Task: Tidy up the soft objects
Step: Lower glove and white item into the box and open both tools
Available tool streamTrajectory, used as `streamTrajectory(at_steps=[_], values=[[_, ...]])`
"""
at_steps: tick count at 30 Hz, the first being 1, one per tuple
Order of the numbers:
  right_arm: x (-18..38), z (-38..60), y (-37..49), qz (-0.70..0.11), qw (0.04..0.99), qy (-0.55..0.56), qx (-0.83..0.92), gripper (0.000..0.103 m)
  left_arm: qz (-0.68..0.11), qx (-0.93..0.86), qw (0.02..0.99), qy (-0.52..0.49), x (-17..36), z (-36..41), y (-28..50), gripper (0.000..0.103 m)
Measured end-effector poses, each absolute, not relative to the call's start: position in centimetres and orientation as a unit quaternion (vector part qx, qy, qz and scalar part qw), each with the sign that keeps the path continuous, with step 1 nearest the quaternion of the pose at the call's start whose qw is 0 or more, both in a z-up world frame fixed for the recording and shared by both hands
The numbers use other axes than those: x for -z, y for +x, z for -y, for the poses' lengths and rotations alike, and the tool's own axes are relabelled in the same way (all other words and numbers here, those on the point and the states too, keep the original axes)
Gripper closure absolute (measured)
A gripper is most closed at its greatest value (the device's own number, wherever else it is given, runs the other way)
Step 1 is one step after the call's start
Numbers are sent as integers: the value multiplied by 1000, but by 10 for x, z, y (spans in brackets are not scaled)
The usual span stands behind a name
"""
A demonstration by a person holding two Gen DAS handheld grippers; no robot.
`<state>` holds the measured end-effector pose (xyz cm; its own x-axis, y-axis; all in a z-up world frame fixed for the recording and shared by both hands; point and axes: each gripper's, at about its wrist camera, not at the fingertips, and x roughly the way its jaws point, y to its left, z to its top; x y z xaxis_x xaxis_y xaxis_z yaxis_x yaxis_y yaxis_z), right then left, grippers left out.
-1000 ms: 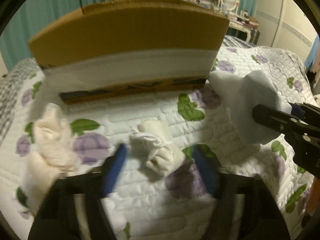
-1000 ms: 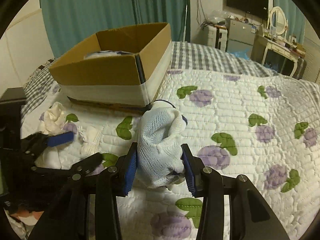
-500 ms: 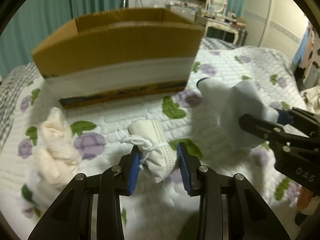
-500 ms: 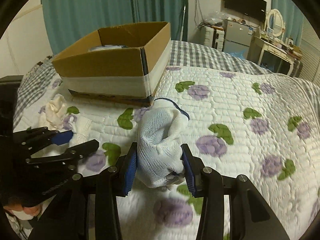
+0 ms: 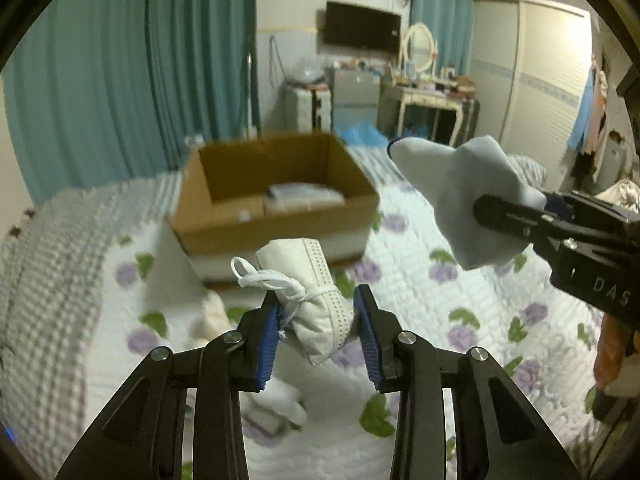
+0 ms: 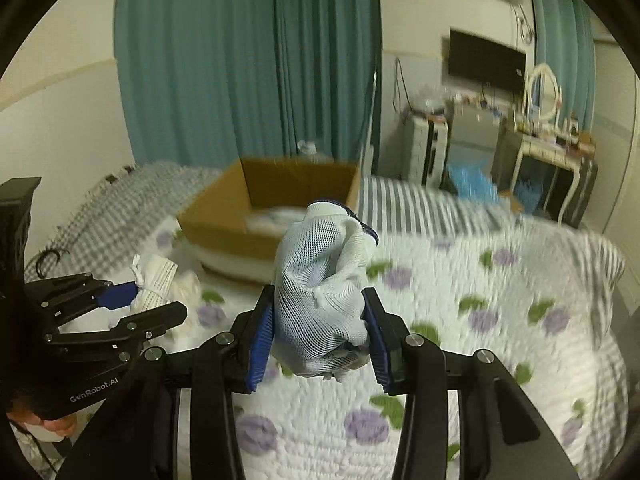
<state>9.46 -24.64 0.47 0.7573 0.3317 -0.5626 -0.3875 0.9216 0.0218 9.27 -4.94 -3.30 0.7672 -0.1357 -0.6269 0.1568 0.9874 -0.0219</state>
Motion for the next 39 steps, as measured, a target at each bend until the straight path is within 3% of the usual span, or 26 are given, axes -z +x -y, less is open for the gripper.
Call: streamTrajectory(at_steps=[5,12,28,29,30,31,32,33,39], values=[[-44,229,104,-258,941,-62,-208,62,-309,74,948,25,3,36,105,68],[-58,194,152,-247,938,-68,-232,62,-304,60,950,38,-4,18,164,68],[28,159,315,-329,914,-28,-235,59,-358,34,931,62,75,2,308,65],[29,161,317,-327,914,-22,-238,58,-359,27,931,63,77,3,309,62],[30,163,318,-325,914,-14,-243,49,-363,31,929,64,80,3,311,57],[30,166,319,-325,913,-8,-244,33,-365,32,928,64,80,3,313,45],[28,169,318,-322,915,1,-241,26,-366,31,928,63,81,2,311,36],[26,172,316,-315,919,8,-237,19,-362,30,929,65,79,2,307,35],[-17,188,282,-277,937,12,-212,11,-320,21,945,60,40,-7,265,35]])
